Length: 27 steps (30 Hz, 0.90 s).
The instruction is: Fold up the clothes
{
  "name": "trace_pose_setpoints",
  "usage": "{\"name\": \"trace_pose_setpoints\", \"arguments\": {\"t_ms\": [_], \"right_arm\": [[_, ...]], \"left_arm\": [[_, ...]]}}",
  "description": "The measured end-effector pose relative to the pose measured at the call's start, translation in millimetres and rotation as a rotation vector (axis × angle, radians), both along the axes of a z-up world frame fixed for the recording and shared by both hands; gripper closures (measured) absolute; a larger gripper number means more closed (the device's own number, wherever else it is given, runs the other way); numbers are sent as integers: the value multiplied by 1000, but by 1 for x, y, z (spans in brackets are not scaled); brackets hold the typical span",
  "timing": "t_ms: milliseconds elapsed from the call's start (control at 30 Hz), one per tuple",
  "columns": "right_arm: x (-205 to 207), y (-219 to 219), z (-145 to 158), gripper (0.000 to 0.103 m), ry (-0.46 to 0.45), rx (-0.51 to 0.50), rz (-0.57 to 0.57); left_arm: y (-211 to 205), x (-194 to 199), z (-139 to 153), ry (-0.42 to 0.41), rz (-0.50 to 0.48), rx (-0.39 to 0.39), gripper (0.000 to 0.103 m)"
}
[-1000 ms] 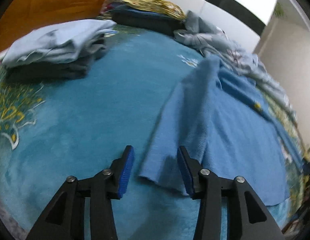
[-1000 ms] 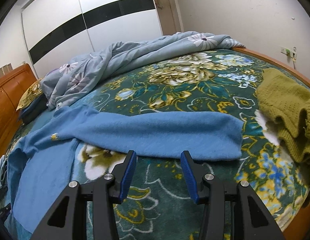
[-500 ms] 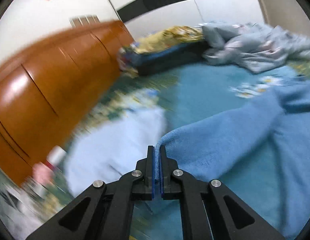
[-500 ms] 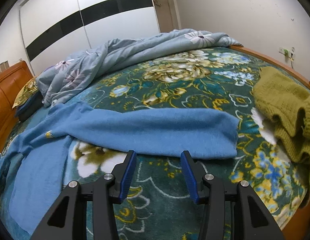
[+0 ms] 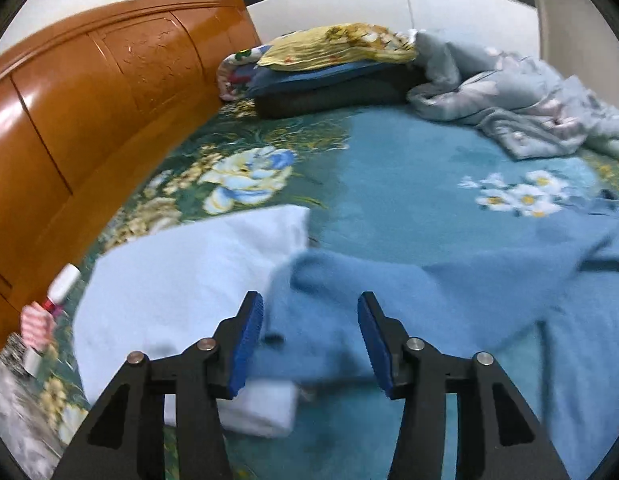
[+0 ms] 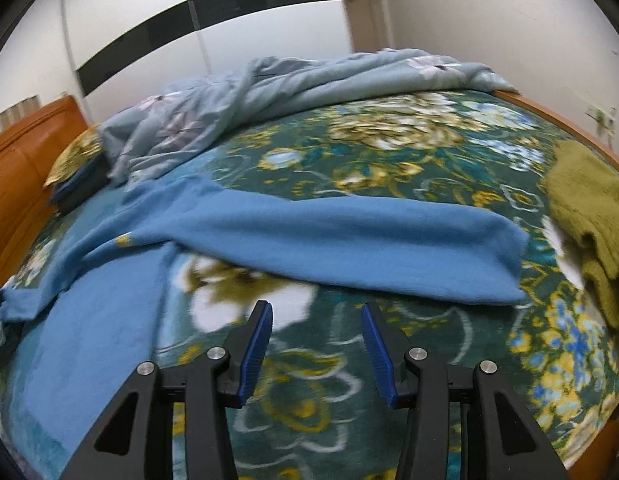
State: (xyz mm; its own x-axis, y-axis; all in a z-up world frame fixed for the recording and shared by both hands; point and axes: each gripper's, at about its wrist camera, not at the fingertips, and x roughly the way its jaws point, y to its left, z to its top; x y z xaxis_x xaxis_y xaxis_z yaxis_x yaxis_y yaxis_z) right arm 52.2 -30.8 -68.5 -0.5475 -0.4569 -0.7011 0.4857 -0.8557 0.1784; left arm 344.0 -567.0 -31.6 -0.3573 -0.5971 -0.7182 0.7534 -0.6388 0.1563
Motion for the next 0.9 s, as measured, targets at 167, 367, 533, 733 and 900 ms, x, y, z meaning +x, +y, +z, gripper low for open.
{"name": "trace_pose_setpoints", "arguments": {"t_ms": [167, 367, 533, 733, 900], "right_arm": [[37, -29, -13, 53, -72, -3, 192], [75, -53, -35, 53, -160, -22, 331], [88, -50, -40, 68, -213, -94, 324], [86, -32, -45, 99, -296, -185, 305], [81, -23, -43, 99, -301, -212, 287]], "left_arm": [[53, 32, -14, 199, -84, 245, 45], [115, 21, -57, 188, -236, 424, 45], [130, 13, -70, 198, -255, 509, 45], [138, 10, -69, 224, -286, 553, 45], [142, 13, -71, 241, -291, 578, 47]]}}
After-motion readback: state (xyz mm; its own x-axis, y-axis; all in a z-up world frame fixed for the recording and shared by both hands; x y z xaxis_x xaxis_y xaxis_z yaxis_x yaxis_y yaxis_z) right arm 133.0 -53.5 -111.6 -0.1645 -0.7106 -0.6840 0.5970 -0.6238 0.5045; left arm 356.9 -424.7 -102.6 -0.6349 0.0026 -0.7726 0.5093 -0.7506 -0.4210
